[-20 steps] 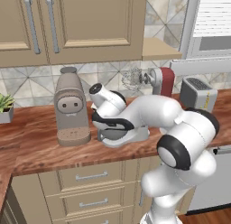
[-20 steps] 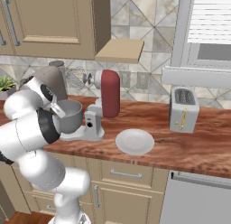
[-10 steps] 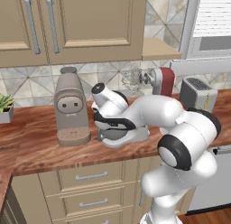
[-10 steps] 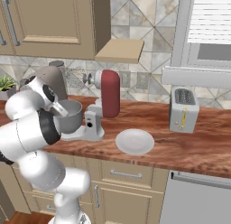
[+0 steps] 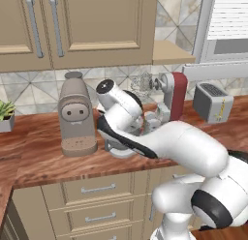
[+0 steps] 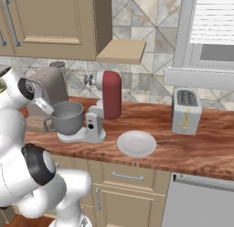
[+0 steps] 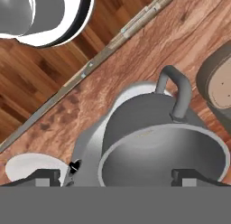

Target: Add butter and sugar cubes to the stand mixer bowl and then turn on the stand mixer to begin making frosting.

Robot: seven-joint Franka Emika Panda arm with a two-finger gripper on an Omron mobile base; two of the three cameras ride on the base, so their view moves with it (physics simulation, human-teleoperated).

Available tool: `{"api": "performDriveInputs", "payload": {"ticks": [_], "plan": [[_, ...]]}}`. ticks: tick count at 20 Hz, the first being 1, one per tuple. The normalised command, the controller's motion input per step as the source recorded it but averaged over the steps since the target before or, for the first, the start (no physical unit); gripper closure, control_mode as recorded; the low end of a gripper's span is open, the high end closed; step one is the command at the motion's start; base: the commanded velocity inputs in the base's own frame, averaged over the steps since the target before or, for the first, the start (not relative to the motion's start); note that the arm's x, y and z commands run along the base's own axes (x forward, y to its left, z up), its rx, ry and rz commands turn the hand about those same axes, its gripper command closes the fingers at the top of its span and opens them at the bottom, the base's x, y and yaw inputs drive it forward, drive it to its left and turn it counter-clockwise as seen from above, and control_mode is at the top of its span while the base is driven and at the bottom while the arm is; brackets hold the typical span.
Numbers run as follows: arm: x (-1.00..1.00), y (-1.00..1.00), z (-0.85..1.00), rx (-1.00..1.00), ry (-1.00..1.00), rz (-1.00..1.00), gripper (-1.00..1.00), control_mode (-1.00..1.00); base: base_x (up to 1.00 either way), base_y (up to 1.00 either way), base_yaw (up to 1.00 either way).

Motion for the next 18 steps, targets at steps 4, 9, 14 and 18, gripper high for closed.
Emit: {"api": "performDriveInputs", "payload": {"ticks": [4, 9, 14, 18], "plan": [[-0.56, -0.44, 1.00, 0.19, -0.01, 0.00, -1.00, -1.00, 0.00, 0.00, 0.00], [-0.12, -0.98, 0.83, 0.30, 0.07, -0.01, -1.00, -1.00, 0.00, 0.00, 0.00], [0.00, -1.00, 0.42, 0.31, 0.13, -0.05, -1.00, -1.00, 0.00, 0.00, 0.00], [0.07, -1.00, 0.02, 0.28, 0.04, -0.08, -1.00, -1.00, 0.00, 0.00, 0.00]]}}
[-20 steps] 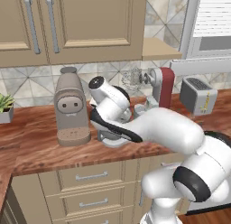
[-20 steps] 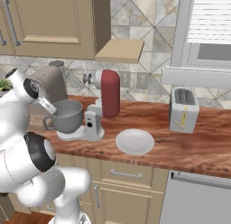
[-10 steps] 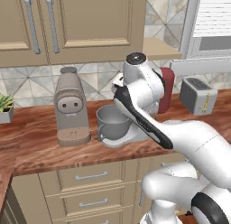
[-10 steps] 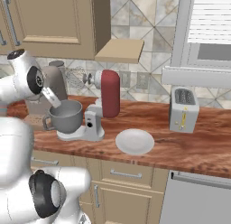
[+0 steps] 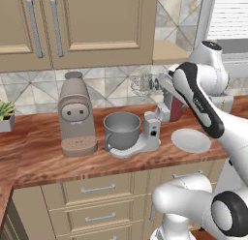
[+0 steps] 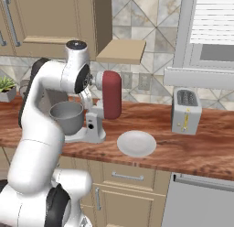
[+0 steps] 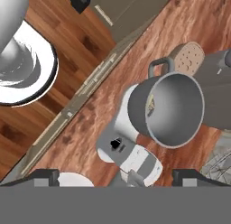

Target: Add butter and sugar cubes to the stand mixer bowl and then turn on the stand mixer to begin making frosting.

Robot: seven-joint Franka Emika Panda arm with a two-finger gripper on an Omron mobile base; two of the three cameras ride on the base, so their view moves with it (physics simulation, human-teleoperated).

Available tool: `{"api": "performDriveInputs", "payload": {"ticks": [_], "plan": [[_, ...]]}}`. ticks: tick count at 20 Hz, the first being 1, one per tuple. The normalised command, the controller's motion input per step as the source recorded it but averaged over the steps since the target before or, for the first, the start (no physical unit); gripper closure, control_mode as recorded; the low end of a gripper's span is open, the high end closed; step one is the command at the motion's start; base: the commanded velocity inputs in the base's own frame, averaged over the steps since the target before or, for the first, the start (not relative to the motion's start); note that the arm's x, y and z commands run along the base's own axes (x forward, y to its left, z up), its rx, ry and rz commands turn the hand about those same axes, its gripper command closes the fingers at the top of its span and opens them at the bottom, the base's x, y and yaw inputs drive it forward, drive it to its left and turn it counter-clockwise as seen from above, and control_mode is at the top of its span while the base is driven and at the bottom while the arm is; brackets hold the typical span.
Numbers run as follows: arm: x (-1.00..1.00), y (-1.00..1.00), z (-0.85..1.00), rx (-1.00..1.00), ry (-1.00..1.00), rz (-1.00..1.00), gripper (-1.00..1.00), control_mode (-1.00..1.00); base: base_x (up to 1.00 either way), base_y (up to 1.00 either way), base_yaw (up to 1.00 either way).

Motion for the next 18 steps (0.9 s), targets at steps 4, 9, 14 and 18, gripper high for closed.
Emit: {"api": "performDriveInputs", "payload": {"ticks": [4, 9, 14, 18], "plan": [[0.18, -1.00, -0.03, 0.32, 0.01, -0.08, -1.00, -1.00, 0.00, 0.00, 0.00], [0.15, -0.99, 0.00, 0.32, 0.00, -0.09, -1.00, -1.00, 0.00, 0.00, 0.00], [0.40, -0.68, -0.06, 0.27, 0.00, -0.09, -1.00, -1.00, 0.00, 0.00, 0.00], [0.37, -0.35, -0.13, 0.29, 0.00, 0.00, -1.00, -1.00, 0.00, 0.00, 0.00]]}}
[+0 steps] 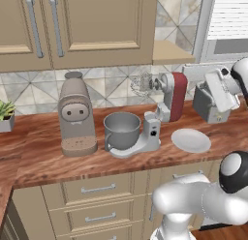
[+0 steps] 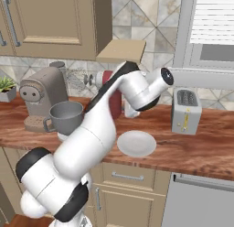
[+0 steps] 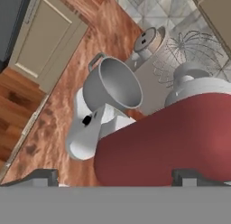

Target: Add butter and sugar cubes to the stand mixer bowl and then turn on the stand mixer to begin making frosting.

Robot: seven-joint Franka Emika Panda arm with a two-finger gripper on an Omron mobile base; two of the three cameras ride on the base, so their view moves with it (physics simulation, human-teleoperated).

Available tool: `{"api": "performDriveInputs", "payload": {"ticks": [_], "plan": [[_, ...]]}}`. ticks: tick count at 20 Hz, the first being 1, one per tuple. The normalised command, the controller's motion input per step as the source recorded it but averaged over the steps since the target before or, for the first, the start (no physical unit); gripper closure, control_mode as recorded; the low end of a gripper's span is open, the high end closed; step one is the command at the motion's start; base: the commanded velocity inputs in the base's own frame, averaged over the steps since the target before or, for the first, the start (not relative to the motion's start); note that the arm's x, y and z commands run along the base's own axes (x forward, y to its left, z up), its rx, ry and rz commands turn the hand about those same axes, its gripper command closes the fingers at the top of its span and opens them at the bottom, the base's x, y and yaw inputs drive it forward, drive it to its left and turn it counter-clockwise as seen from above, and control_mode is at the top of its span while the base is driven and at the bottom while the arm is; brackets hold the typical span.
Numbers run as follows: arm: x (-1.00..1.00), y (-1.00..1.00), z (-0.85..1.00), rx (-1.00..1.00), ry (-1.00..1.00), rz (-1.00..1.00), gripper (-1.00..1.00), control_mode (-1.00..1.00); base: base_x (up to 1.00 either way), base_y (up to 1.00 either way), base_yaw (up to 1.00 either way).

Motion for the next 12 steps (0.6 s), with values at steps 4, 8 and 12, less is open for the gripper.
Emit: {"api": "performDriveInputs", "payload": {"ticks": [4, 8, 12], "plan": [[0.28, -0.04, -0.21, 0.27, 0.00, 0.00, -1.00, -1.00, 0.00, 0.00, 0.00], [0.21, 0.02, -0.23, 0.23, 0.00, 0.00, -1.00, -1.00, 0.00, 0.00, 0.00], [0.30, 0.24, -0.13, 0.17, 0.00, 0.00, -1.00, -1.00, 0.00, 0.00, 0.00]]}}
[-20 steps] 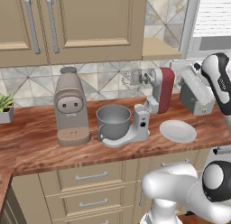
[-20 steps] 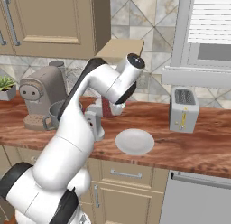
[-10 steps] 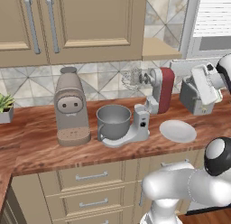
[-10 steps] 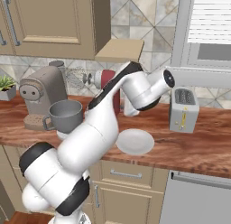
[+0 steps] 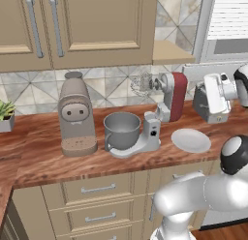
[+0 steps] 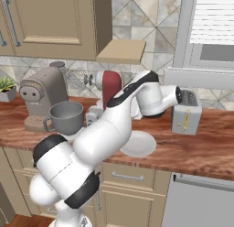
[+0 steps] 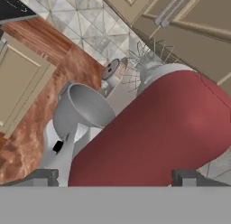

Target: Add butter and sugar cubes to the stand mixer bowl and then turn on the stand mixer to begin making frosting.

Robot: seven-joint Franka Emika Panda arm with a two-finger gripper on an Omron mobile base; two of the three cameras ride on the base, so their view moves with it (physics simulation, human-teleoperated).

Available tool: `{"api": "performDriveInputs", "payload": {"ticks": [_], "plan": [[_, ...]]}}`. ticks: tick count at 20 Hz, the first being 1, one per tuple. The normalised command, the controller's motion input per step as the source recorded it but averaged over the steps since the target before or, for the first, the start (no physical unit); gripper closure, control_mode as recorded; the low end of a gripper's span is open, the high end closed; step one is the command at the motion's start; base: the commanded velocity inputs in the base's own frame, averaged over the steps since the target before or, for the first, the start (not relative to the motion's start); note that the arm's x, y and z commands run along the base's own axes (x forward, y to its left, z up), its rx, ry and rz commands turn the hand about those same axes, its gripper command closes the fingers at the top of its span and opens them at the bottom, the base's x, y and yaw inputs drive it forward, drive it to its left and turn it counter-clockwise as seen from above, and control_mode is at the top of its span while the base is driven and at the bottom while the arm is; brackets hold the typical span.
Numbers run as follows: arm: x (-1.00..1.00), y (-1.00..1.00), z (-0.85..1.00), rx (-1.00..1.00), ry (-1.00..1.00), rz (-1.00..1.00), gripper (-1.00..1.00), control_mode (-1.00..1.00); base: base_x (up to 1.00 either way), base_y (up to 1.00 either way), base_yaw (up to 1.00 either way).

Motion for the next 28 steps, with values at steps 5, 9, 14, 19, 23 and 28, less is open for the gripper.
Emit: {"api": "performDriveInputs", "payload": {"ticks": [5, 9, 14, 19, 23, 28], "plan": [[0.44, 0.48, -0.06, 0.10, 0.00, 0.00, -1.00, -1.00, 0.00, 0.00, 0.00], [0.37, 0.35, 0.00, 0.06, 0.00, 0.00, -1.00, -1.00, 0.00, 0.00, 0.00], [0.19, 0.51, 0.00, 0.01, 0.00, 0.00, -1.00, -1.00, 0.00, 0.00, 0.00], [0.00, 0.88, 0.00, 0.00, 0.00, 0.02, -1.00, -1.00, 0.00, 0.00, 0.00], [0.00, 1.00, -0.12, -0.04, 0.00, 0.04, -1.00, -1.00, 0.00, 0.00, 0.00], [-0.11, 1.00, -0.31, -0.16, 0.00, 0.02, -1.00, -1.00, 0.00, 0.00, 0.00]]}}
